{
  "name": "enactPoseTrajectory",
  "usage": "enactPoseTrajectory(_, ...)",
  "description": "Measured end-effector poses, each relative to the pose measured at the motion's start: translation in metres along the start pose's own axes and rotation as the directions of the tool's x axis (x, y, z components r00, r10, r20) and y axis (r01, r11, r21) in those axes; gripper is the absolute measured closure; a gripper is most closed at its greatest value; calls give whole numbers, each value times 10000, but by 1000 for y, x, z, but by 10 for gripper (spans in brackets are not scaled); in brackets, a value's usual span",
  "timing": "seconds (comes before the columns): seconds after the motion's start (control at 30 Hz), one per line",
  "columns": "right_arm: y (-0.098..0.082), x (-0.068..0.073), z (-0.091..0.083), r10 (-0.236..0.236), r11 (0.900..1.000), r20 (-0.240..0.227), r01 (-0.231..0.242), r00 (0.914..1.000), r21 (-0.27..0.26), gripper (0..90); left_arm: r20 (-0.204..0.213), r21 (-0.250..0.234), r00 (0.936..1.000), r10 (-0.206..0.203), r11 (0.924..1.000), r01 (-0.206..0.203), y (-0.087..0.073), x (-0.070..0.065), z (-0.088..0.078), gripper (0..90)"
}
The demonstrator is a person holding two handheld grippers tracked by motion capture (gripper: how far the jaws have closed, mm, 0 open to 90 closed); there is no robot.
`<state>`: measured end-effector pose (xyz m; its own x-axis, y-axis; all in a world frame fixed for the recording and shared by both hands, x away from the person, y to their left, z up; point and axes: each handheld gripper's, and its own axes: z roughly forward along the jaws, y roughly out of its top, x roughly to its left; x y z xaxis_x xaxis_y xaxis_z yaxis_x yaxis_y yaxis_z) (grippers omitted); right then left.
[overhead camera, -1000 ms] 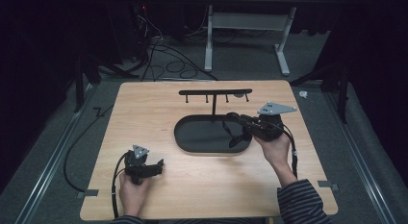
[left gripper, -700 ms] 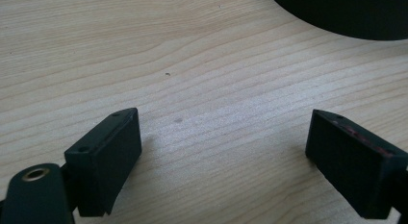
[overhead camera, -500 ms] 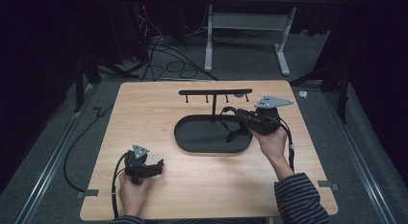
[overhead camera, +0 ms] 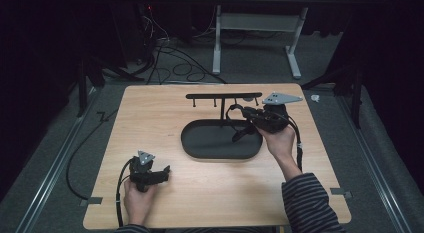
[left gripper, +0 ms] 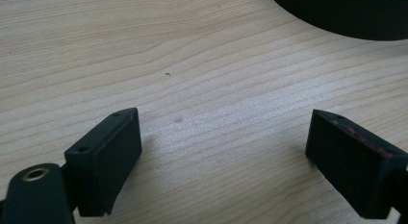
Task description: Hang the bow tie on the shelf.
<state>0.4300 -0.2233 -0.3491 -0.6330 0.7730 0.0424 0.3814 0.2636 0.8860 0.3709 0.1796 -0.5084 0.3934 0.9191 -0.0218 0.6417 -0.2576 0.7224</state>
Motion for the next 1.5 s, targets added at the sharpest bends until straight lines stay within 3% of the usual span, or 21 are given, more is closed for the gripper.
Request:
enactPoseTrajectory(0.43,4,-11,11,437,9990,229,-438,9988,29,817,-8,-3,10000,1,10000,-1,0,0,0,129)
enactPoseTrajectory(0.87,5,-18,24,747,9970,756,-762,9943,168,805,-20,-15,10000,-6,10000,6,0,0,0,133)
enactPoseTrajectory(1.1,5,-18,25,725,9971,886,-742,9934,164,772,-29,-30,10000,-8,10000,8,0,0,0,133)
enactPoseTrajectory(1.27,5,-18,23,834,9964,896,-847,9925,101,701,-29,-32,10000,-8,10000,8,0,0,0,133)
enactPoseTrajectory(1.5,6,-16,17,697,9975,824,-700,9942,2,703,-29,-31,10000,-10,10000,10,0,0,0,133)
